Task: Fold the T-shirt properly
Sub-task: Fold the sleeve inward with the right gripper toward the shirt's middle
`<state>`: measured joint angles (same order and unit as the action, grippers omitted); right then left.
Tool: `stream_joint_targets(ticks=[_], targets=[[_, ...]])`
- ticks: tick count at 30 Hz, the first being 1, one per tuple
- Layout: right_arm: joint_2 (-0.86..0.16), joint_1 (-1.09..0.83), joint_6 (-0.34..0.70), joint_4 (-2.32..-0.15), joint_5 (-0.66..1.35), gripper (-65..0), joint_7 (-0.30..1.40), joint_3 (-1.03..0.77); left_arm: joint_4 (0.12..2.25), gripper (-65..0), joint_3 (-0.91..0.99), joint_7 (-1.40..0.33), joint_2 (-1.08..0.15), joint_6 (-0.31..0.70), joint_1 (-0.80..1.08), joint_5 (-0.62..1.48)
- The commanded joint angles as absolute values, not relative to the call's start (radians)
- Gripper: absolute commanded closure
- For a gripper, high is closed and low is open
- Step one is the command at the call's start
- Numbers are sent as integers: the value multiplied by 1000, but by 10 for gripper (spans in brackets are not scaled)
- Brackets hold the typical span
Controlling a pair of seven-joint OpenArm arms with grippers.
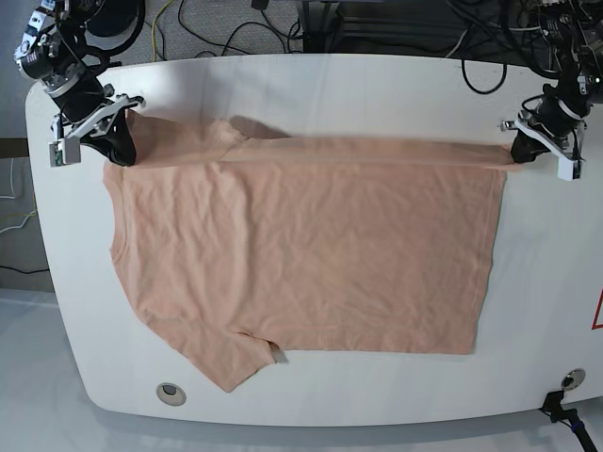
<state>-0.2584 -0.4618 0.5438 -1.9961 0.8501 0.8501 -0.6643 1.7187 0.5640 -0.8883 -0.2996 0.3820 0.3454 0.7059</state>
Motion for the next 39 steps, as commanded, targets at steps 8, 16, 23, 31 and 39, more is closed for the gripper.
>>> stream_joint_targets(ticks=[8, 16, 23, 31, 39], targets=[[-279, -301, 539, -1812, 772, 0, 811, -643, 1668, 0, 565, -871, -317, 370, 189, 674], [-321, -212, 557, -1753, 793, 0, 837, -615, 1634, 0, 565, -865, -326, 371, 145, 659], [-322, -150, 565, -1676, 773, 0, 835, -596, 1555, 0, 570, -857, -329, 372, 96, 657], [-324, -100, 569, -1603, 717, 0, 829, -587, 1507, 0, 573, -859, -345, 368, 71, 656], [-325, -59, 565, -1551, 669, 0, 813, -570, 1475, 0, 571, -846, -356, 366, 53, 646]])
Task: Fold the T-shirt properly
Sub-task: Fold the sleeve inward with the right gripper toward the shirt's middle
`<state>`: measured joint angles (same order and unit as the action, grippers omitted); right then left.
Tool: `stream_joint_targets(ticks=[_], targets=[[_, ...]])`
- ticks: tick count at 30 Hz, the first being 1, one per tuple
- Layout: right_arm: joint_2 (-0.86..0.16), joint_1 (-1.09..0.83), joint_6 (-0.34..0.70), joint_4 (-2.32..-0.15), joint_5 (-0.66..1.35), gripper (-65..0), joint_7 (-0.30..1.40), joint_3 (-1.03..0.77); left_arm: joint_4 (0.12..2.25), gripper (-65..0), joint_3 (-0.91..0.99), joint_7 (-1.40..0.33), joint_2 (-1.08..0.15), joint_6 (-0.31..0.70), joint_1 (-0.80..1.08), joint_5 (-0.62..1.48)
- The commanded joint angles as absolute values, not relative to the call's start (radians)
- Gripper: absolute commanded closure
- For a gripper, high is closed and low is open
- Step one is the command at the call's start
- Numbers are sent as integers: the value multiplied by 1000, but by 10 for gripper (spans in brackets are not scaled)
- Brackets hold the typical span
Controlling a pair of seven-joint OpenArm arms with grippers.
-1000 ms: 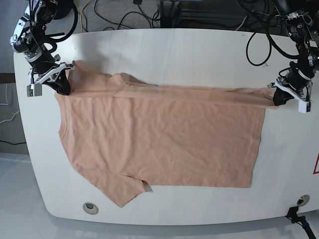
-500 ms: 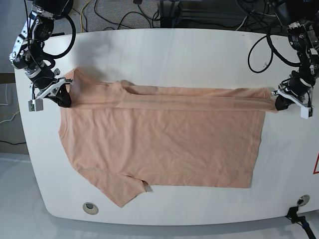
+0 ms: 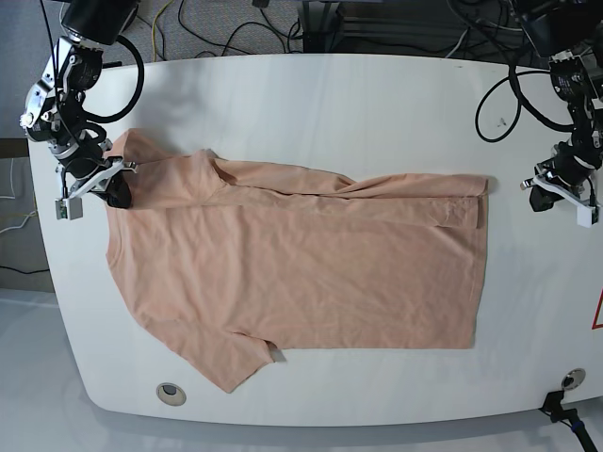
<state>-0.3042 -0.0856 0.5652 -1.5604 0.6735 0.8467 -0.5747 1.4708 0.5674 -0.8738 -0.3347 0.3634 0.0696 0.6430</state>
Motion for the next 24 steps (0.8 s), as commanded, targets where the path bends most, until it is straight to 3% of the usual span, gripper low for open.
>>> stream_joint_targets(ticks=[1, 12, 16, 17, 24], targets=[[-321, -55, 567, -1582, 688, 0, 806, -574, 1485, 0, 571, -864, -349, 360, 56, 650], [-314, 113, 566, -1519, 637, 0, 784, -359, 1456, -1, 572, -838, -352, 368, 45, 647], [-311, 137, 567, -1508, 629, 0, 787, -329, 1468, -85, 572, -803, -354, 372, 69, 651], [-297, 74, 552, -1480, 615, -9, 816, -335, 1449, -50, 572, -831, -343, 369, 110, 619], [-297, 59, 552, -1481, 615, -9, 816, -335, 1483, -50, 572, -831, -374, 367, 140, 619]])
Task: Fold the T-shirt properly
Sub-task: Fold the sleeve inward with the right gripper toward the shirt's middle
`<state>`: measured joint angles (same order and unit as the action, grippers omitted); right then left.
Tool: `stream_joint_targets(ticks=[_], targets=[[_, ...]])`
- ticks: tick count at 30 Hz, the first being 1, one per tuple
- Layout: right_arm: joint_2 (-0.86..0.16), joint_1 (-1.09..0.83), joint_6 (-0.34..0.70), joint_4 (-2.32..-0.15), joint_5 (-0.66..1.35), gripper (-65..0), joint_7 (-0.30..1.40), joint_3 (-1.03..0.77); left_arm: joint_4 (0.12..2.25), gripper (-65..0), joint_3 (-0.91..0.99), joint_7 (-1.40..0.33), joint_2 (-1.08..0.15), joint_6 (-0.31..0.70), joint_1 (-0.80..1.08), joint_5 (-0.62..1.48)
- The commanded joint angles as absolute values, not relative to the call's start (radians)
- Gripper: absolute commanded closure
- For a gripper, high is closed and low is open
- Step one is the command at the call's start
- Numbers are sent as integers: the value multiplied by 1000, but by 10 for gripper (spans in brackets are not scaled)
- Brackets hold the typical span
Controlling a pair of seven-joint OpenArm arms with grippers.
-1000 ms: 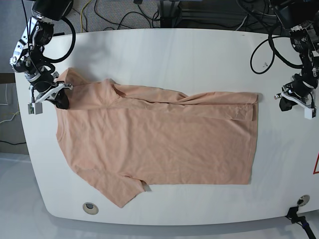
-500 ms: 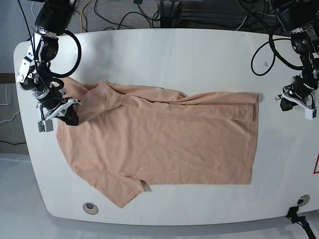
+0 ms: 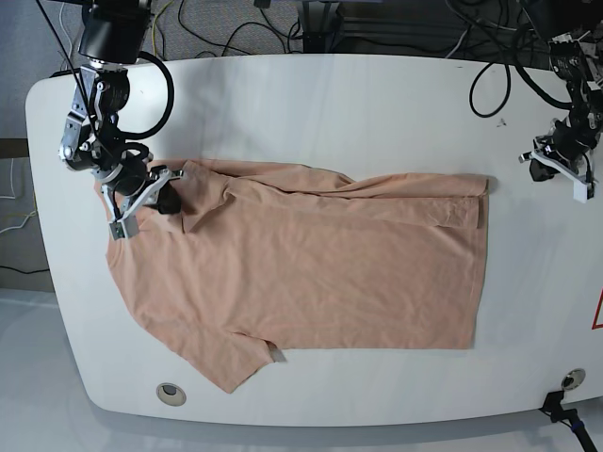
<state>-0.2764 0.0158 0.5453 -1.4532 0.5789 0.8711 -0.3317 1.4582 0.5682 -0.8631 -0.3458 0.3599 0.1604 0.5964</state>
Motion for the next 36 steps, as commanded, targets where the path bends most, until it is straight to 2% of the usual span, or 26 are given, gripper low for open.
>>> stream_joint_targets(ticks=[1, 21, 36], targets=[[-297, 59, 552, -1481, 615, -9, 816, -335, 1483, -50, 572, -831, -374, 367, 140, 619], [-298, 110, 552, -1484, 615, -11, 816, -334, 1486, -52, 570, -831, -395, 371, 84, 619], [-288, 245, 550, -1425, 615, -13, 816, -329, 1484, -52, 570, -831, -395, 372, 77, 619]])
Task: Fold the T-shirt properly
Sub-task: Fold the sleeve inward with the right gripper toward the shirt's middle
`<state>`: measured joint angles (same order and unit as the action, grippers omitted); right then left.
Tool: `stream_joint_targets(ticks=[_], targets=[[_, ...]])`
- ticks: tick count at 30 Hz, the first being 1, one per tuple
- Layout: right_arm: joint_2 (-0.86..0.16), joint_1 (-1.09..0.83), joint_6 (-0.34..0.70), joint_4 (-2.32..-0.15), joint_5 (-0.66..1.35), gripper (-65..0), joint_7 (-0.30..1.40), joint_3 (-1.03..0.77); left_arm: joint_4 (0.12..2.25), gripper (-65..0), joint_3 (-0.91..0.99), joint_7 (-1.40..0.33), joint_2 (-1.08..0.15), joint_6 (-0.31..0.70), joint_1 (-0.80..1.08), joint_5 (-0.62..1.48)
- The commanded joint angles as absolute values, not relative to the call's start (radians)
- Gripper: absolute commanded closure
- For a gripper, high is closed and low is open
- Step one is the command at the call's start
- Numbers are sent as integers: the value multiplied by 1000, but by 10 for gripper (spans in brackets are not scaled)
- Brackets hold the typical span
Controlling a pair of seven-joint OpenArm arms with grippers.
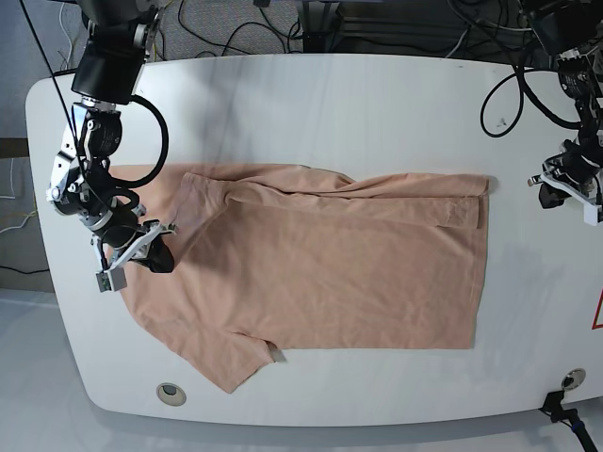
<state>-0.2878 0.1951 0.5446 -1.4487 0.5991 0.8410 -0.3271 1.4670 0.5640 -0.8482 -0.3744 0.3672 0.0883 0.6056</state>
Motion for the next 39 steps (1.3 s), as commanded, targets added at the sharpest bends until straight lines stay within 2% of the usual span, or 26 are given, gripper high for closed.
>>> stream_joint_targets(ticks=[1, 11, 19, 21, 26, 28, 34, 39], targets=[[-286, 254, 550, -1408, 615, -13, 816, -329, 1484, -52, 570, -831, -397, 372, 77, 619], [-288, 338, 550, -1287, 615, -14, 806, -329, 1486, -52, 570, -831, -397, 374, 79, 619], [-286, 343, 550, -1273, 613, -21, 806, -329, 1486, -52, 570, -831, -397, 374, 79, 619], [-283, 360, 550, -1262, 584, -83, 806, -329, 1486, -52, 570, -831, -406, 374, 79, 619], [-254, 387, 550, -1267, 513, -412, 809, -329, 1486, -52, 568, -831, -420, 374, 79, 619], [-251, 387, 550, -1308, 512, -492, 812, -329, 1486, -52, 568, -831, -429, 374, 79, 619], [-255, 315, 553, -1451, 516, -499, 816, -332, 1497, -52, 568, -831, -432, 375, 79, 619], [-254, 205, 553, -1561, 510, -499, 814, -332, 1587, -52, 565, -829, -427, 472, 79, 619]])
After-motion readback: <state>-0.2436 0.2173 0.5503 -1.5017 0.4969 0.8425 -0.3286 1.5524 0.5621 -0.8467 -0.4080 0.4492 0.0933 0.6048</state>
